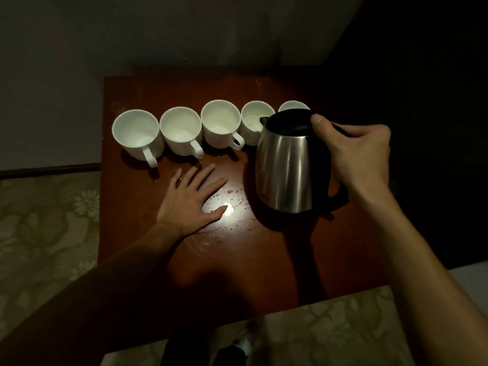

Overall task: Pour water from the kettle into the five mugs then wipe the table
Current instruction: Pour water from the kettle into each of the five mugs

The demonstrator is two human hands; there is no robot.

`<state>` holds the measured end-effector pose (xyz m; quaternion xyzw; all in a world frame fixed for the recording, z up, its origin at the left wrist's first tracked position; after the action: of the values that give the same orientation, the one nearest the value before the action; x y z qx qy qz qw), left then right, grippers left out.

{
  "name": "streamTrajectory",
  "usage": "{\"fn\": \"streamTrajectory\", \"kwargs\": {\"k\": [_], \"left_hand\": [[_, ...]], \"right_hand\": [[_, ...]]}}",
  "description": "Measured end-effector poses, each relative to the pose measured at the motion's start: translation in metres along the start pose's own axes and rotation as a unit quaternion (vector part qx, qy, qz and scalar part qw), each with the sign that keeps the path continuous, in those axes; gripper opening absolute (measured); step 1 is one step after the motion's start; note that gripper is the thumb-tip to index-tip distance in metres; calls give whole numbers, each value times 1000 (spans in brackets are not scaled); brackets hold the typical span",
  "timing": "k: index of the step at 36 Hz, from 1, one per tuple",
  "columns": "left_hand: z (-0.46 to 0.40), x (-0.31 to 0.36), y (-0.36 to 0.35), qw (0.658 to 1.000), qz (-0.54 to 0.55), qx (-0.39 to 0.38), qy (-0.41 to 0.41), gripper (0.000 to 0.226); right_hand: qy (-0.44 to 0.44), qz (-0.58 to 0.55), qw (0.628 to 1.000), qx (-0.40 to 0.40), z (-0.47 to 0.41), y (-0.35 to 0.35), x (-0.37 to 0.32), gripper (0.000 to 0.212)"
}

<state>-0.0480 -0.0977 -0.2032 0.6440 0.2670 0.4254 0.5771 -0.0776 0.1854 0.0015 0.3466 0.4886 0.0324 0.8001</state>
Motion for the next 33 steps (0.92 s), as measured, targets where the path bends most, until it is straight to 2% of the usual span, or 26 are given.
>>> {"fn": "streamTrajectory", "kwargs": {"k": [6, 10, 17, 20, 26, 33], "left_hand": [[0, 0, 1, 1000, 3, 1, -2, 72], [0, 1, 1, 1000, -3, -6, -1, 72], [0, 0, 0, 1000, -1, -6, 1, 72], [0, 0, 0, 1000, -1, -3, 1, 72], [0, 0, 0, 1000, -1, -5, 1, 72], [0, 0, 0, 1000, 1, -2, 1, 72]], "right_hand": [[-6, -5, 1000, -2, -2, -1, 2, 50], [-3, -12, 1000, -5, -2, -1, 2, 66], [0, -2, 1000, 7, -2, 0, 1, 47], [-1, -3, 1000, 7, -2, -1, 2, 49], [-6, -7, 1000, -1, -4, -1, 2, 68], [-2, -7, 1000, -1, -5, -2, 3, 58]]}}
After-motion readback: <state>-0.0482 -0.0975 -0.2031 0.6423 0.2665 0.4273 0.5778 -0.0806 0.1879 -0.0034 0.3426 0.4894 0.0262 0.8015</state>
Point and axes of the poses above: each hand's wrist, its own z-axis away from the middle knuckle, its own y-axis out of the back of the hand, x = y × z, the point moved 6 cm from there along -z, towards the middle knuckle, and after that the axes turned 11 degrees about -y, right-handed, at the moved point
